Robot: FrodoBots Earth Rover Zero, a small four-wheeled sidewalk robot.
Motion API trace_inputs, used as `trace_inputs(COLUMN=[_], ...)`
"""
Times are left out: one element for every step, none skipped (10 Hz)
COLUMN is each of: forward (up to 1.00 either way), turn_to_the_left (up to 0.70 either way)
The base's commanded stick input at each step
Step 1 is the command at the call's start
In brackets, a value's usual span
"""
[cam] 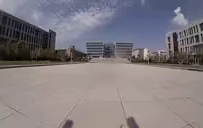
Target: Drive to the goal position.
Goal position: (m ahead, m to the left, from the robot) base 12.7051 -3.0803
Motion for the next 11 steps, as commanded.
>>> trace_inputs(forward=[0.7, 0.7, 0.7, 0.7, 0.7, 0.7, 0.7, 0.7, 0.7, 0.7, 0.7], turn_to_the_left=[0.0, 0.0, 0.0, 0.0, 0.0, 0.0, 0.0, 0.0, 0.0, 0.0, 0.0])
